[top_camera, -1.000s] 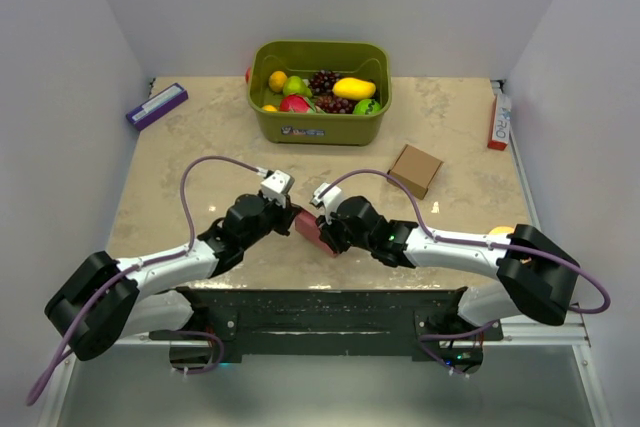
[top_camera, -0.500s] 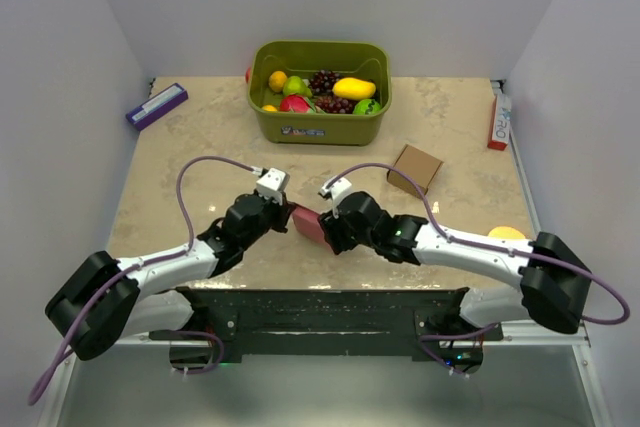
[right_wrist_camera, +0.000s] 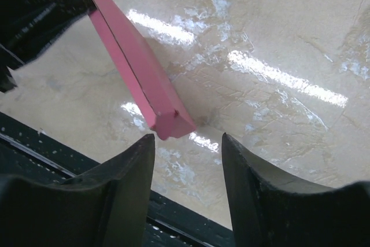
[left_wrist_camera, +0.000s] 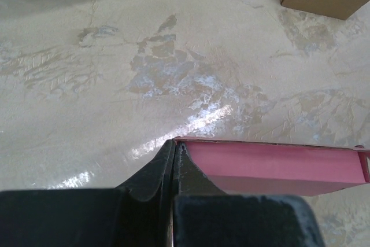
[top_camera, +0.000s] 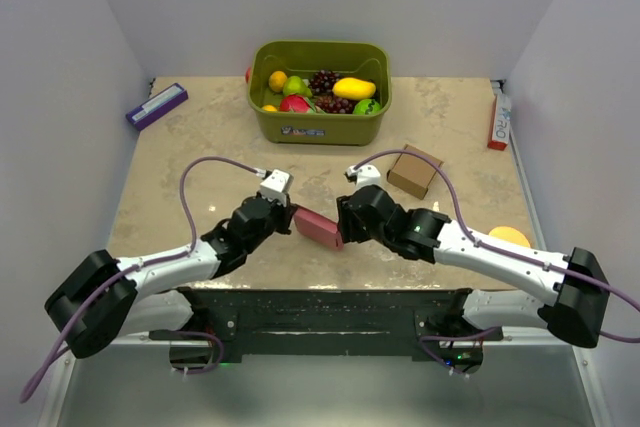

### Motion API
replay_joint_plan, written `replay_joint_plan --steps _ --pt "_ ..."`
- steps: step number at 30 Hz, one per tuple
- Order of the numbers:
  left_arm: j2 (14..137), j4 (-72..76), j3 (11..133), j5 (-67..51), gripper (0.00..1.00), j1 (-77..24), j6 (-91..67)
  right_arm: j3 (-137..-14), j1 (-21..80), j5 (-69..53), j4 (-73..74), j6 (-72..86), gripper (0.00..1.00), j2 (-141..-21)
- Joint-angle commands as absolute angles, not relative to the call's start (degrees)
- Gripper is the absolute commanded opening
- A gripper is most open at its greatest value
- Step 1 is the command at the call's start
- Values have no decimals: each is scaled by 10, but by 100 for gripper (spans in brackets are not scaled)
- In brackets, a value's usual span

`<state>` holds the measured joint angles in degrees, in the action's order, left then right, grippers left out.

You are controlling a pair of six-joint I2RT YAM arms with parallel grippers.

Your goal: Fold the paper box

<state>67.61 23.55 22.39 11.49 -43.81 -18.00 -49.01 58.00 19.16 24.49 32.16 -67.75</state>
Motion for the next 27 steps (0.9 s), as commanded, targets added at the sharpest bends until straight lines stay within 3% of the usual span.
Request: replay_joint_plan --steps 1,11,27 --pt "686 159 236 195 0 -468 -210 -530 579 220 252 359 47 -676" --pt "717 134 254 279 0 -533 -274 -514 579 223 258 382 37 -700" --pt "718 119 260 318 0 -558 -287 -480 580 231 250 393 34 -709"
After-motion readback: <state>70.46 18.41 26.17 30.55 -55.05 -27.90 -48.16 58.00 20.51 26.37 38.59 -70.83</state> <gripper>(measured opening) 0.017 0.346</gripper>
